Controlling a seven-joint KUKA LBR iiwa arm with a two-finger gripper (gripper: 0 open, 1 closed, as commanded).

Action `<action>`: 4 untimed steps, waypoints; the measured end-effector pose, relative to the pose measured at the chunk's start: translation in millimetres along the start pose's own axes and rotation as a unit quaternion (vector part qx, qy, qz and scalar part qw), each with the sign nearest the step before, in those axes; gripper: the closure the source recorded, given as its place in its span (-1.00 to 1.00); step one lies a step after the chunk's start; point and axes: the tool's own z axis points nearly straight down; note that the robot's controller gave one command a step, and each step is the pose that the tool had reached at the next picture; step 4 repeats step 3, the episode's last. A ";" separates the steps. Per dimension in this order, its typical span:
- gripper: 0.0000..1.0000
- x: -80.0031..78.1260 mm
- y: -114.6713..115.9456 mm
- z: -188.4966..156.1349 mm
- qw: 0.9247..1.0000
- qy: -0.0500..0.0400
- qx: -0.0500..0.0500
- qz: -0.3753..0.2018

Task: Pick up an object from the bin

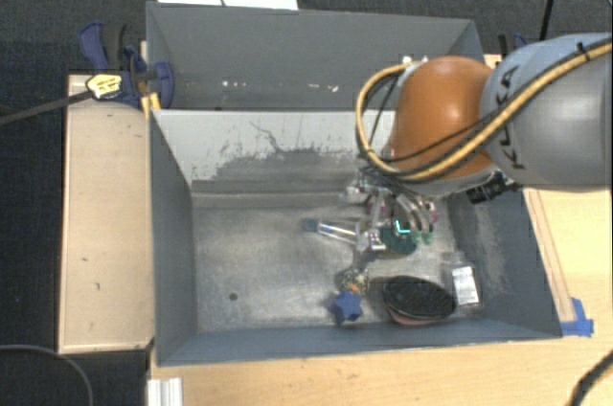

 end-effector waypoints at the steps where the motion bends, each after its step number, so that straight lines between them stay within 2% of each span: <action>1: -1.00 -29.4 -30.6 76.2 0.997 -0.006 -0.001 0.076; 2: 1.00 -32.3 -29.7 71.9 0.997 -0.011 -0.001 0.076; 3: 1.00 -29.5 -30.2 -58.5 0.998 -0.008 0.000 0.060; 4: 1.00 -29.5 -30.2 -58.5 0.998 -0.008 0.000 0.060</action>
Offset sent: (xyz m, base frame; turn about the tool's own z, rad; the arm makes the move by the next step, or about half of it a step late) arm 0.0266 -0.0298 -0.0785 0.1520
